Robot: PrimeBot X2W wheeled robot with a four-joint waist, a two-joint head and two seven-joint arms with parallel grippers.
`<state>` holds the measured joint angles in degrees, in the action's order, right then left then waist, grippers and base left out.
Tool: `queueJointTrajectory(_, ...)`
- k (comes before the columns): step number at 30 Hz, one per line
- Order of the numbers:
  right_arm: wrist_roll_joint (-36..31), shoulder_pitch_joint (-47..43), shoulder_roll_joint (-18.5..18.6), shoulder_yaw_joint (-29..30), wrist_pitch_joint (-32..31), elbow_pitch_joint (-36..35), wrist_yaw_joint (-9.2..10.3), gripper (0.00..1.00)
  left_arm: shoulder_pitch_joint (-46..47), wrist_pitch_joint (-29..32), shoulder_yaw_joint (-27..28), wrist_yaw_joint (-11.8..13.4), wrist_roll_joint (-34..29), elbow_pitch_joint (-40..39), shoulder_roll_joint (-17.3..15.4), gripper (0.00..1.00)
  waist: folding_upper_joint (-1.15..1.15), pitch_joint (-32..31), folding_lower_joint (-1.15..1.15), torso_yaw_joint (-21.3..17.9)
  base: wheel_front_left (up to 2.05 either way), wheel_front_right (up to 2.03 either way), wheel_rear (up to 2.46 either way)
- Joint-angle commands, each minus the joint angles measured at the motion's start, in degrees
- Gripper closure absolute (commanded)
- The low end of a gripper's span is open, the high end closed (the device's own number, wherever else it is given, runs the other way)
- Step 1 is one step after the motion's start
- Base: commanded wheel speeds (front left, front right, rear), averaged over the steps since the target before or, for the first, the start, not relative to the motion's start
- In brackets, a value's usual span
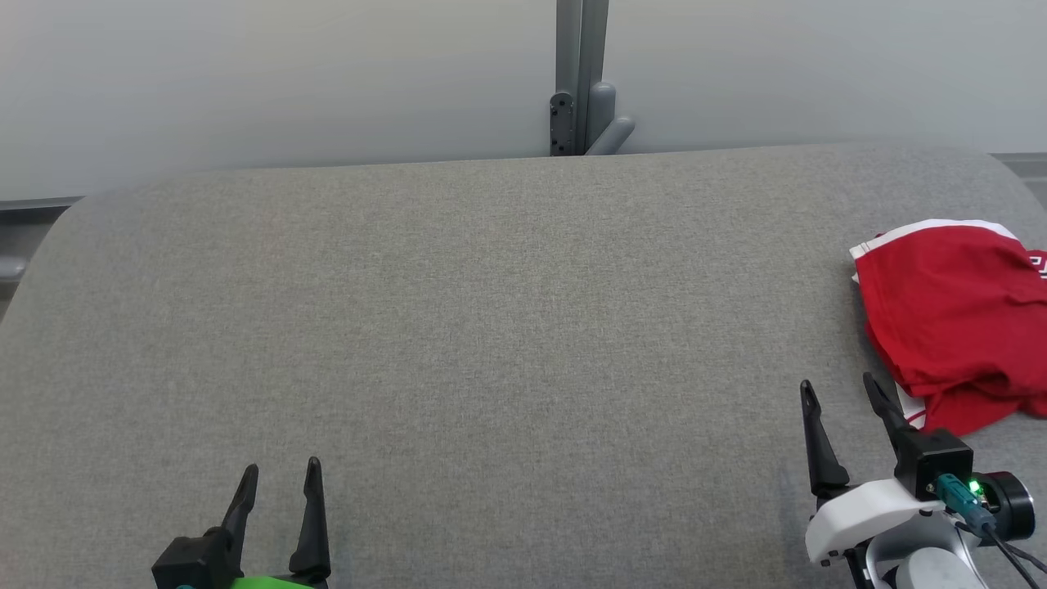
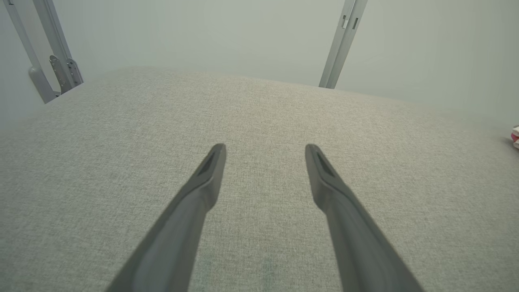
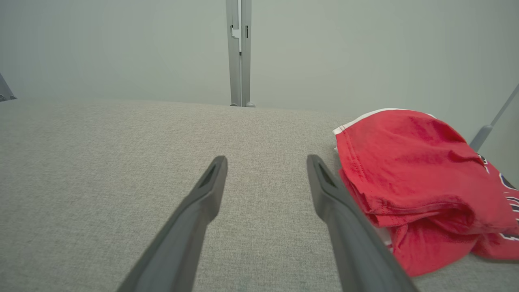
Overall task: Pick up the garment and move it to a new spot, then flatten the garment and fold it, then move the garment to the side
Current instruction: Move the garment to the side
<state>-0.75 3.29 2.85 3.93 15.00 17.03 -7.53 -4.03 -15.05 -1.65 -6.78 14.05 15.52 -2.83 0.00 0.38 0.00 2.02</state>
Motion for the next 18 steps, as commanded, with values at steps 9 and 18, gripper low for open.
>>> queueJointTrajectory(9, -0.29, 0.26, 0.08, 0.2, 0.23, 0.47, 0.09, 0.0, -0.3, -0.12, -0.18, 0.25, 0.38, 0.09, -0.15, 0.0, 0.0, -0.17, 0.0, -0.14, 0.0, 0.0, 0.0)
queueJointTrajectory(18, -0.88, 0.12, 0.08, 0.59, 0.23, 0.43, 0.09, 0.0, -0.13, -0.12, -0.25, 0.5, 0.1, 0.2, -0.15, 0.0, 0.0, -0.08, 0.0, -0.03, 0.0, 0.0, 0.0)
